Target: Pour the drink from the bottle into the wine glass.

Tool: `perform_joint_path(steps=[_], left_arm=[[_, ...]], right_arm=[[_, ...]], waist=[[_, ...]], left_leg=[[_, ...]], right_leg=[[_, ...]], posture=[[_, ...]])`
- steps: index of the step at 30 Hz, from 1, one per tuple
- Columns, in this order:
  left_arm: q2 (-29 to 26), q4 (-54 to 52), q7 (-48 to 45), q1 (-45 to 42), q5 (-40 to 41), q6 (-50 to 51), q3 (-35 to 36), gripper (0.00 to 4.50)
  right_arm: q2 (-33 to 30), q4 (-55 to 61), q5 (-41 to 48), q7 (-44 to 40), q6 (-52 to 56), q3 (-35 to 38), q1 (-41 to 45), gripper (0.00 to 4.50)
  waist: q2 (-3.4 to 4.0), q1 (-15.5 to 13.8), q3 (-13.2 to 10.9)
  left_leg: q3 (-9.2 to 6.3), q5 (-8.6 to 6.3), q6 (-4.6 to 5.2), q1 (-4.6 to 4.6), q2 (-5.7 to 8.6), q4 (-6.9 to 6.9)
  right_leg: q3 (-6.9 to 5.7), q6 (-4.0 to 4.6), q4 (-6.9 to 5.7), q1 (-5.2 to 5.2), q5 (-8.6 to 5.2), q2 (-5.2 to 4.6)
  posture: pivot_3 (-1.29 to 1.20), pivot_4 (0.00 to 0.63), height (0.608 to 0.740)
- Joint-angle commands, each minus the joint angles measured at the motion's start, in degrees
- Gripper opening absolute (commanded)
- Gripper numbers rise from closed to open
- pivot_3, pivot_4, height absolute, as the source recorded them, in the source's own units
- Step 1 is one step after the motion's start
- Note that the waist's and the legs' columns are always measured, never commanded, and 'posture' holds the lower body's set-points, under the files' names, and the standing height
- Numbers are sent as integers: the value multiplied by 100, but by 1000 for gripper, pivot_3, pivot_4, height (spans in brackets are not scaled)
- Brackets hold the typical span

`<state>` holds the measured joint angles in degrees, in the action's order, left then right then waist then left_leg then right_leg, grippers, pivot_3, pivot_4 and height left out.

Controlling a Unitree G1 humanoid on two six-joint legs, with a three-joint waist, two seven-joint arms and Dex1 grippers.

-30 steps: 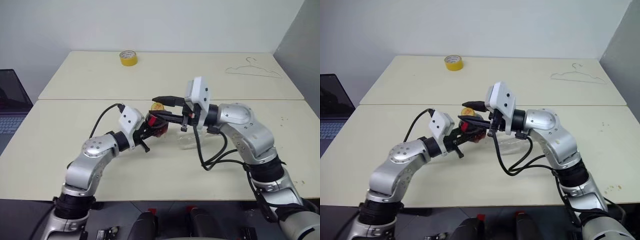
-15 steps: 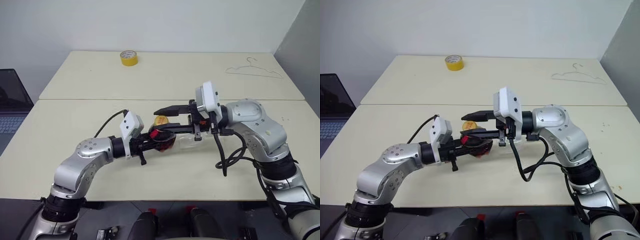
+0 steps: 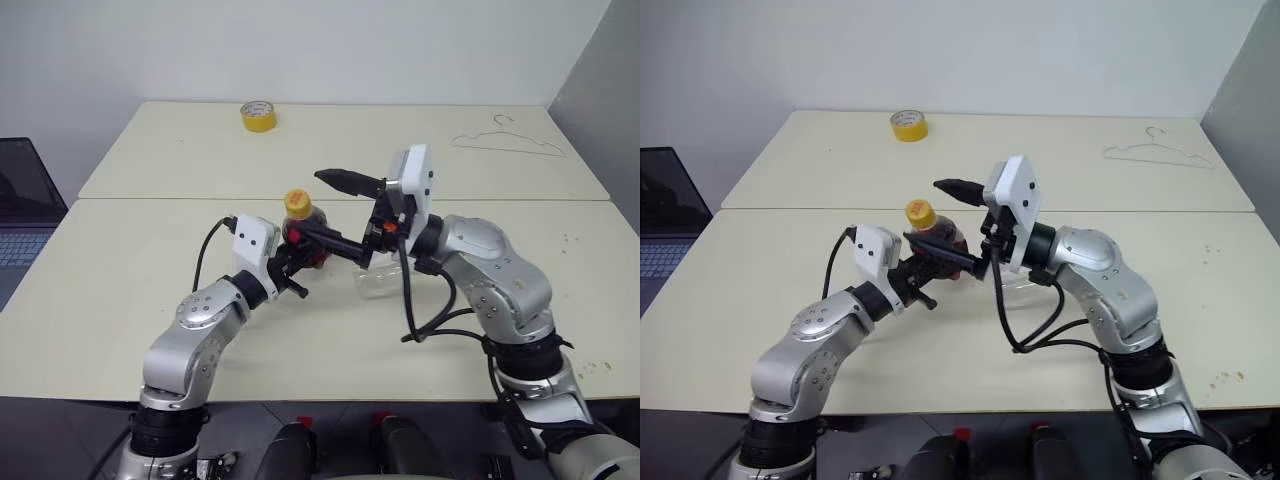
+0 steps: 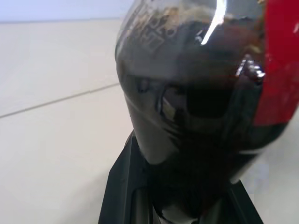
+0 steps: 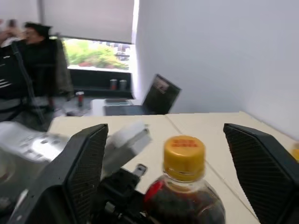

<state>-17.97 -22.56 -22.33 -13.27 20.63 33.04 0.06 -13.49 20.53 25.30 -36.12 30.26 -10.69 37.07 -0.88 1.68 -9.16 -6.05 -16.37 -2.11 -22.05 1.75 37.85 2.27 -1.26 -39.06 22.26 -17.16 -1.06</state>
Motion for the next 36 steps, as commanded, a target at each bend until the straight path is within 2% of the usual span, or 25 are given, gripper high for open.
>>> perform_joint_path(steps=[1,7,13,26,36], left_arm=[[142,-209,329,-2,-335,-373,-92,540],[195,-123,397,-18,-581,-494,-206,540],[201,-76,394,-80,-660,-505,-203,540],[178,-74,418,15,-681,-475,-139,540],[141,-41,420,8,-655,-452,-40,540]], right_arm=[[274,90,-329,540,-21,-152,51,4224],[458,-167,-942,838,-197,-478,109,4224],[528,-429,-1219,992,-282,-397,203,4224],[589,-229,-1060,1019,-260,-82,67,4224],[392,-28,-1026,1051,-166,-7,-148,4224]], waist=[[0,0,0],[0,-3,0],[0,-1,0],[0,0,0],[0,-1,0]], left_leg=[[0,0,0,0,0,0],[0,0,0,-1,2,1],[0,0,0,0,3,1],[-1,0,0,0,3,0],[-1,0,0,0,3,0]], right_leg=[[-1,0,0,0,0,0],[-1,0,1,0,0,0],[-2,0,0,0,0,0],[-2,0,0,0,0,0],[-2,0,1,-2,0,0]], posture=[[0,150,740],[0,150,740],[0,150,740],[0,150,740],[0,150,740]])
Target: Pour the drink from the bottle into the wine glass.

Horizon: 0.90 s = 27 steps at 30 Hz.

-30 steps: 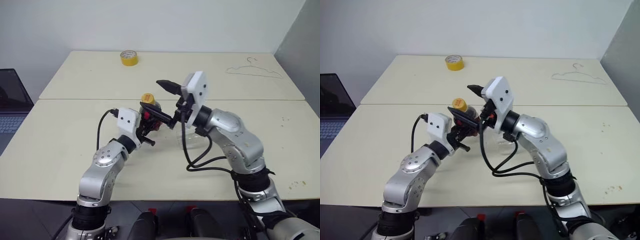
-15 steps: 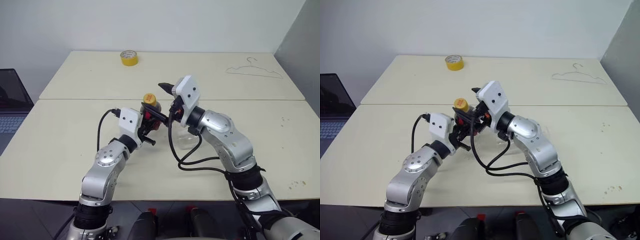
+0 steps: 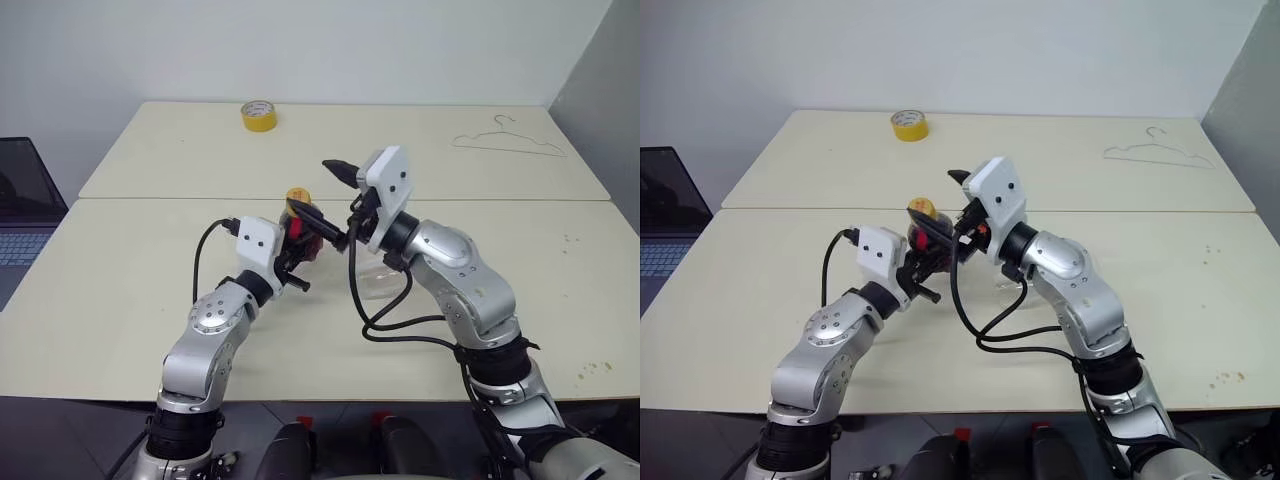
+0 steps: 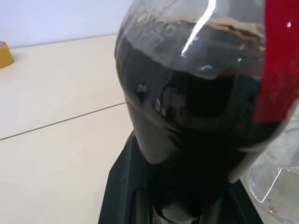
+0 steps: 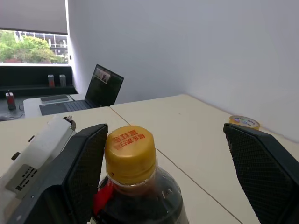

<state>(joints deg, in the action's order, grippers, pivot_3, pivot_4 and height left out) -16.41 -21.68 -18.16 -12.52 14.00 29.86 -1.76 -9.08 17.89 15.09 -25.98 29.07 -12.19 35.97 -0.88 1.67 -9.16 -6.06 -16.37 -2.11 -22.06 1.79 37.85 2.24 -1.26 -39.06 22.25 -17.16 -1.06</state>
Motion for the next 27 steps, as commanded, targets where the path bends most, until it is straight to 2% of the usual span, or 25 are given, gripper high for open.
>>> perform_joint_path(steps=[1,4,10,18,27], left_arm=[[-19,-126,5,-73,11,-132,146,540],[-29,-122,5,-94,22,-128,160,540],[-13,-90,10,-141,6,-114,121,540],[-20,-89,-18,-157,-21,-124,59,540],[-17,-111,-31,-151,-28,-147,7,540]], right_arm=[[-112,237,-46,34,-47,139,-64,4224],[-264,237,-164,40,-73,140,-124,4224],[-218,610,190,-395,-342,15,-91,4224],[-246,228,-285,-353,-388,-326,74,4224],[-114,-230,-667,-183,-482,-303,249,4224]], waist=[[0,0,0],[0,0,0],[0,8,0],[0,2,0],[0,2,0]], left_leg=[[0,0,0,0,0,0],[1,0,0,0,0,0],[1,0,0,0,-1,-1],[0,0,0,0,-1,0],[1,0,-1,0,-1,0]], right_leg=[[0,0,0,0,0,0],[0,0,0,0,0,0],[0,0,0,1,0,1],[-1,0,0,0,0,0],[0,0,1,1,0,0]], posture=[[0,150,740],[0,150,740],[0,150,740],[0,150,740],[0,150,740]])
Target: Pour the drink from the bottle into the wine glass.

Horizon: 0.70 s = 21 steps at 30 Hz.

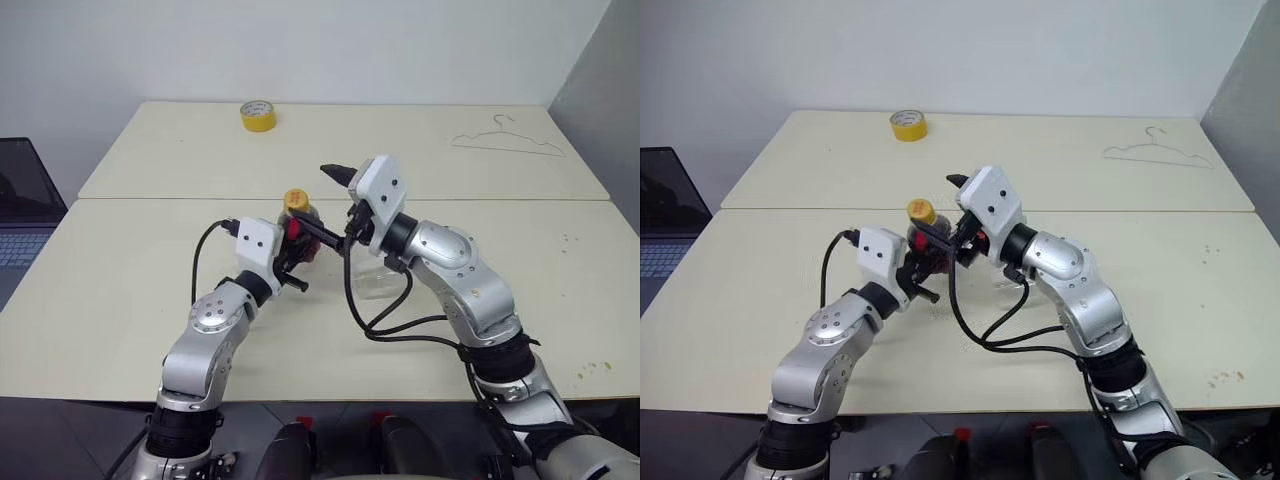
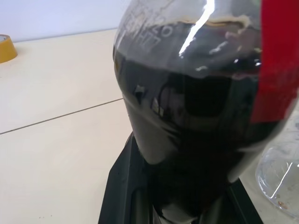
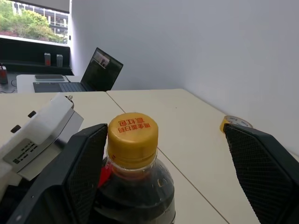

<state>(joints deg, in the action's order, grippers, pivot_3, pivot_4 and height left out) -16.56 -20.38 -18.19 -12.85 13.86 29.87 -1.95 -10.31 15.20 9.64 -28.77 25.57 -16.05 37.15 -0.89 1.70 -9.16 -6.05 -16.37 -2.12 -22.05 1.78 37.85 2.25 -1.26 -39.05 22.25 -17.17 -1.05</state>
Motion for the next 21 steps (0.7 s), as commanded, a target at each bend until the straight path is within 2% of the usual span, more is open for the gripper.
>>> perform_joint_path(steps=[1,10,21], left_arm=[[-3,-241,-30,-118,-15,-151,25,540],[-16,-232,-51,-119,-14,-159,31,540],[-62,-229,-78,-105,-4,-146,80,540]], right_arm=[[11,32,-144,112,-137,93,132,4224],[-65,75,-218,100,-99,165,51,4224],[-590,78,-202,36,-120,464,-103,4224]], waist=[[0,-1,0],[0,-1,0],[0,-2,0]], left_leg=[[0,0,0,0,0,0],[0,0,0,0,0,0],[0,0,0,0,0,0]], right_leg=[[0,0,0,0,0,0],[0,0,0,0,0,0],[0,0,0,0,0,0]], posture=[[0,150,740],[0,150,740],[0,150,740]])
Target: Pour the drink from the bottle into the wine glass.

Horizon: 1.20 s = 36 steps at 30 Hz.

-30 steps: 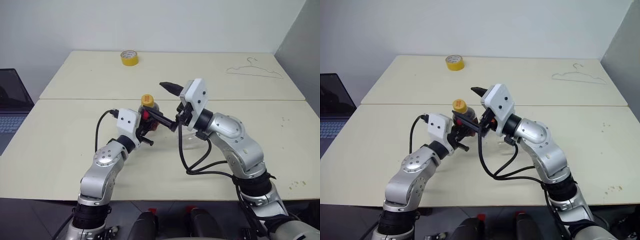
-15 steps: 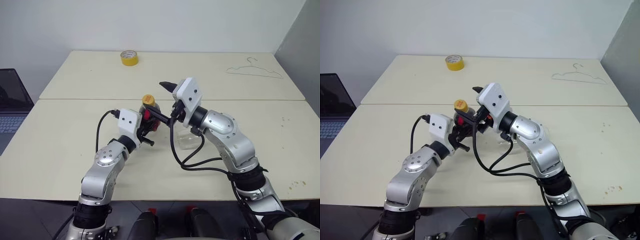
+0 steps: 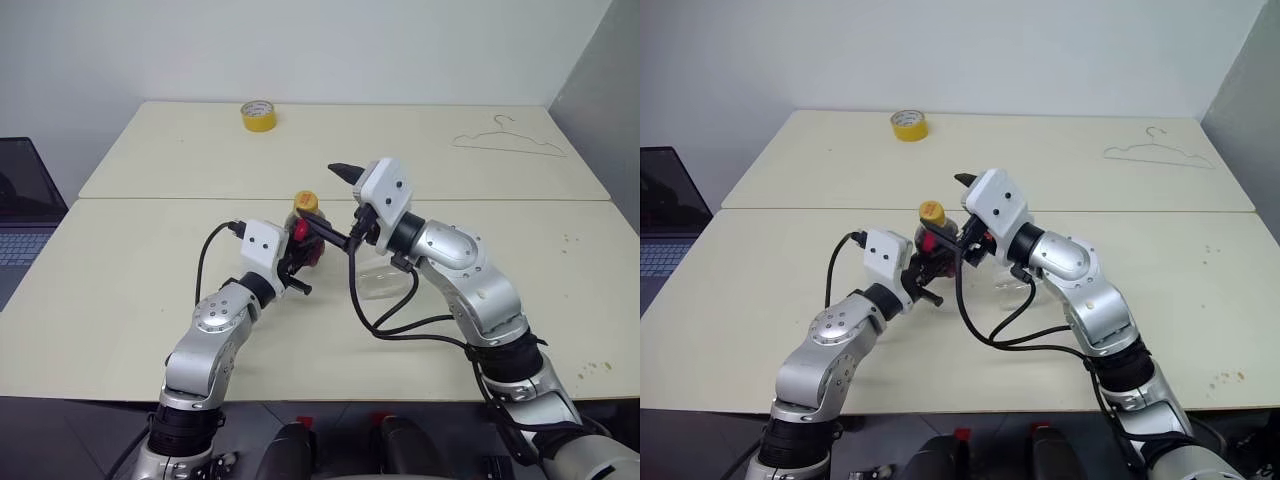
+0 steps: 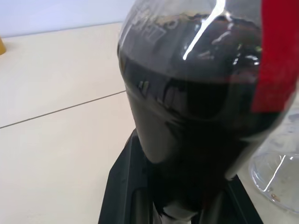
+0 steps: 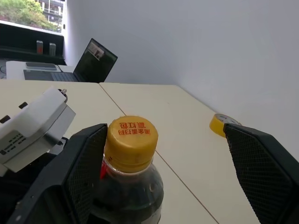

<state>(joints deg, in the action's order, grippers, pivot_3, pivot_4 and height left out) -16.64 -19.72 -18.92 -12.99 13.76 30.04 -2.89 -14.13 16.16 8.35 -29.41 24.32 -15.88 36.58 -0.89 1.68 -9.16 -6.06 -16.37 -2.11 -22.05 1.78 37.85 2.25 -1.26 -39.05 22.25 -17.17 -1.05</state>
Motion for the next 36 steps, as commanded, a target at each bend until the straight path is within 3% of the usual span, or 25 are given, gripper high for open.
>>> perform_joint_path(steps=[1,9,17,36], left_arm=[[-56,-288,-5,-96,9,-160,181,540],[-66,-275,11,-123,17,-170,213,540],[-64,-277,5,-135,-1,-158,171,540],[-66,-276,-51,-141,-27,-180,115,540]], right_arm=[[-253,-24,-71,78,-6,459,-55,4224],[-390,85,42,-168,-14,442,-107,4224],[-37,210,384,-395,264,286,176,4224],[515,-292,20,-107,188,103,498,4224]], waist=[[0,-1,0],[0,13,0],[0,8,0],[0,3,0]], left_leg=[[0,0,0,0,0,0],[2,0,0,0,0,-1],[0,0,0,0,-1,0],[0,0,0,0,0,0]], right_leg=[[0,0,0,0,0,0],[1,0,0,-1,0,0],[0,0,-1,-1,0,0],[0,0,-1,1,0,0]], posture=[[0,150,740],[0,150,740],[0,150,740],[0,150,740]])
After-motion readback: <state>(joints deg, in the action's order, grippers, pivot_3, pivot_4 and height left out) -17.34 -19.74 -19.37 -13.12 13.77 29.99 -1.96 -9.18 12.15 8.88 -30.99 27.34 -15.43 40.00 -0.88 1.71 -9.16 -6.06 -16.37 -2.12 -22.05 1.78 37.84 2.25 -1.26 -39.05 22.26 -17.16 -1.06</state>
